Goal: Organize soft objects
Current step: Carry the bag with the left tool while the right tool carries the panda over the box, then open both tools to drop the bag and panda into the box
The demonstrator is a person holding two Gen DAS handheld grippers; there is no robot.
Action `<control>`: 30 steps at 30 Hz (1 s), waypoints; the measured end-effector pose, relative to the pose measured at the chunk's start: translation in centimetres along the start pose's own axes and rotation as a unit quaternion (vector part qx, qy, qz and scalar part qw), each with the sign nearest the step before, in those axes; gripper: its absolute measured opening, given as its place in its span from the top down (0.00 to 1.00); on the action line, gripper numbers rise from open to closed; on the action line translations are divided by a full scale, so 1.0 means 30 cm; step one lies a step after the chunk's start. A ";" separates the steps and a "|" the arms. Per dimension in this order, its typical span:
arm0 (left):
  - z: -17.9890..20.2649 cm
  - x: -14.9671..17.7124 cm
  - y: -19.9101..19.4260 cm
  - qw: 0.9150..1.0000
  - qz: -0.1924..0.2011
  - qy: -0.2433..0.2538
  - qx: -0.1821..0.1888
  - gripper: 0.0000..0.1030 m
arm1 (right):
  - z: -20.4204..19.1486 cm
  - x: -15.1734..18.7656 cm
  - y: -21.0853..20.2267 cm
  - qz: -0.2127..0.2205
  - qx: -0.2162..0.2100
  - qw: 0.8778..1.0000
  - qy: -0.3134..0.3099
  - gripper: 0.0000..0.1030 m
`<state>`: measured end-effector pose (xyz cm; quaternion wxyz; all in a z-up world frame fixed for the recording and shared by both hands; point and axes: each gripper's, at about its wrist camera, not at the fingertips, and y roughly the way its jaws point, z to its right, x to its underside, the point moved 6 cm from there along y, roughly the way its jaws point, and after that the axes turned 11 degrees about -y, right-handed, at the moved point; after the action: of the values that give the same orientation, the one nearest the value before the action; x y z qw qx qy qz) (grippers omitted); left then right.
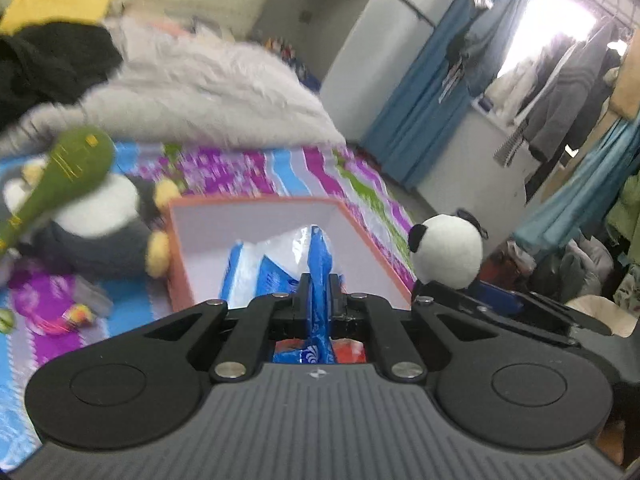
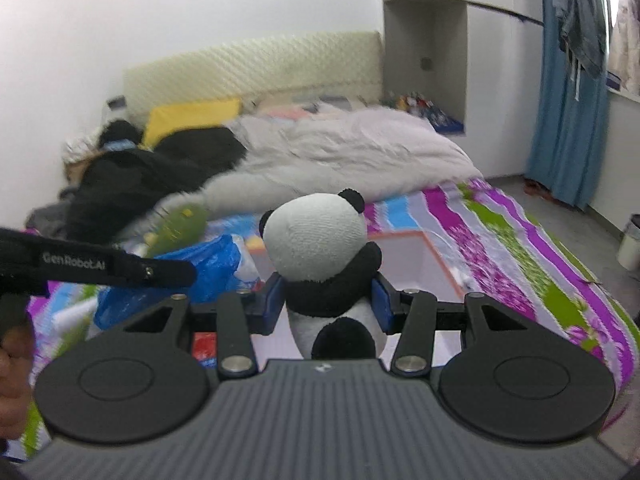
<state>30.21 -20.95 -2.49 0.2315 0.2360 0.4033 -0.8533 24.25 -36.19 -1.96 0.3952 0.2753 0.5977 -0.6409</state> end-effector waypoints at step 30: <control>-0.027 0.060 0.367 0.989 -0.120 0.030 -0.085 0.91 | 0.127 0.210 0.185 -0.122 -0.008 0.990 0.067 0.26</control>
<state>35.43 -26.93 -10.38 0.1350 0.1906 0.5066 -0.8299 25.98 -40.91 -9.70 0.2752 0.2394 0.6573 -0.6595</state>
